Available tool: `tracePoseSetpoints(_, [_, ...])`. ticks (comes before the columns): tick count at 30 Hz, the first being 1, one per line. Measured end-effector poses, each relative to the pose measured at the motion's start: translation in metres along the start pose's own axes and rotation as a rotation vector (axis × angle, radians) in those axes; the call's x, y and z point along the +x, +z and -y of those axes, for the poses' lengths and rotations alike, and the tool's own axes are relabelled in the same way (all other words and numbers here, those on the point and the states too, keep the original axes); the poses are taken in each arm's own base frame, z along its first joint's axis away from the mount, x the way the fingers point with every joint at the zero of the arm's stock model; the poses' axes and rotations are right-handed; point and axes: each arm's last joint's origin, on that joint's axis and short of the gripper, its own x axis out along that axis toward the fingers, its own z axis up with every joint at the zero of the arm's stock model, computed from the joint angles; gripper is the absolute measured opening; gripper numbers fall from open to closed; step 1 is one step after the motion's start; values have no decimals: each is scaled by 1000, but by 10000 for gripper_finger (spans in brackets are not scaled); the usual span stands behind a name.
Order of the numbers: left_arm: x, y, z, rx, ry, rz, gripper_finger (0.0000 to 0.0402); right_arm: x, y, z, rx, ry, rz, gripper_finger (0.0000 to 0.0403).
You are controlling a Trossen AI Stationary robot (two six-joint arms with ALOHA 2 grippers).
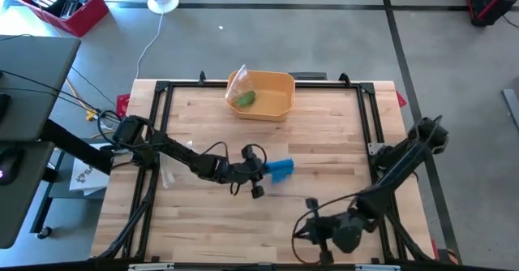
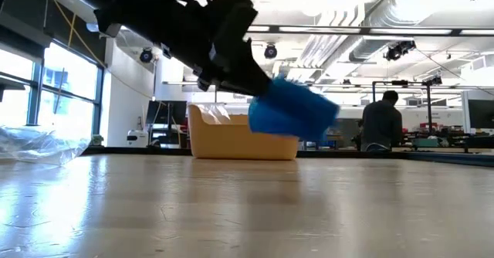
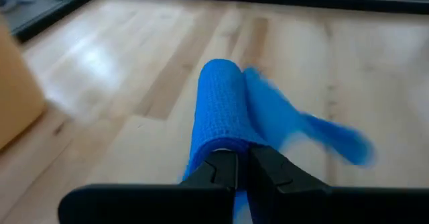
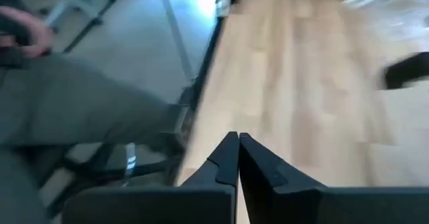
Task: Roll bandage
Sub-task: Roll the blue bandage
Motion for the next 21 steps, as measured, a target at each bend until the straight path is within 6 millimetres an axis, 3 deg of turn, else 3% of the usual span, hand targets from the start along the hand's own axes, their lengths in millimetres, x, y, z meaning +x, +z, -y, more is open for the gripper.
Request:
tracePoseSetpoints(6, [-13, -6, 27, 56, -134, -15, 8, -35, 16, 14, 7, -149, 90, 0])
tracePoseSetpoints(10, [-19, -8, 34, 68, -73, 5, 7, -35, 18, 19, -66, -126, 62, 0])
tracePoseSetpoints(16, [-18, -9, 28, 82, 72, 13, 7, 13, -4, 27, -118, -123, -112, 3])
tracePoseSetpoints(21, [-14, -9, 20, 65, 106, 0, 7, 65, -31, 51, -111, -47, -335, 47])
